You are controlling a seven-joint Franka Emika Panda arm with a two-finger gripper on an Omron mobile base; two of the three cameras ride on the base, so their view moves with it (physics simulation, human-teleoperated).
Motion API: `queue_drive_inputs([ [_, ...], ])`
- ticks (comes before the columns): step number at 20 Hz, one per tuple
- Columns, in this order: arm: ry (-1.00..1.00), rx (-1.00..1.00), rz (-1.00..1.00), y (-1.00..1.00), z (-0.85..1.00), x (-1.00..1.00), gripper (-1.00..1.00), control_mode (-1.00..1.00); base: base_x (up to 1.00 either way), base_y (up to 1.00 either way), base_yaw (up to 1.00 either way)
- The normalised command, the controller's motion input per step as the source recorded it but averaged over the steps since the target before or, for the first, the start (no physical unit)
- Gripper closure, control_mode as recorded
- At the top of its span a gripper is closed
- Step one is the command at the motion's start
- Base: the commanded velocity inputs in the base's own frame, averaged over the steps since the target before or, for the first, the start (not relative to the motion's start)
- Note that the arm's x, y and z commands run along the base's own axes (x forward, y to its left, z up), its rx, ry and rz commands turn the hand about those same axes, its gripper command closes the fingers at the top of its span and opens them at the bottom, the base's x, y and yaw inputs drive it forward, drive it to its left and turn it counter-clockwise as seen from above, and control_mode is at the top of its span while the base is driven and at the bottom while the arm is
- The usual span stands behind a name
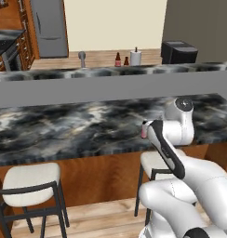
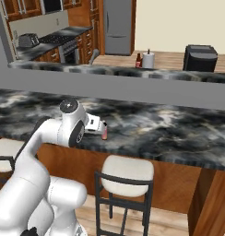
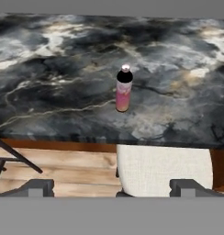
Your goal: Place the large bottle from the dining counter next to the other large bottle outside the sink, and place the small bottle from the dining counter next to the other small bottle inside the sink.
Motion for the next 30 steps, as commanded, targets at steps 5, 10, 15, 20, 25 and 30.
queue_drive_inputs([
  [5, 0.01, 0.0, 0.0, 0.0, -0.05, 0.03, -1.0, -1.0, 0.0, 0.0, 0.0],
  [10, 0.0, -0.05, 0.0, 0.0, -0.1, 0.0, -1.0, -1.0, 0.0, 0.0, 0.0],
  [15, -0.03, -0.04, 0.0, 0.0, -0.23, 0.0, -1.0, -1.0, 0.0, 0.0, 0.0],
  [20, -0.13, -0.01, 0.0, 0.0, -0.24, 0.0, -1.0, -1.0, 0.0, 0.0, 0.0],
  [25, -0.16, 0.0, 0.0, 0.0, -0.14, 0.03, -1.0, -1.0, 0.0, 0.0, 0.0],
  [30, -0.09, 0.0, 0.0, 0.0, -0.05, 0.28, -1.0, -1.0, 0.0, 0.0, 0.0],
])
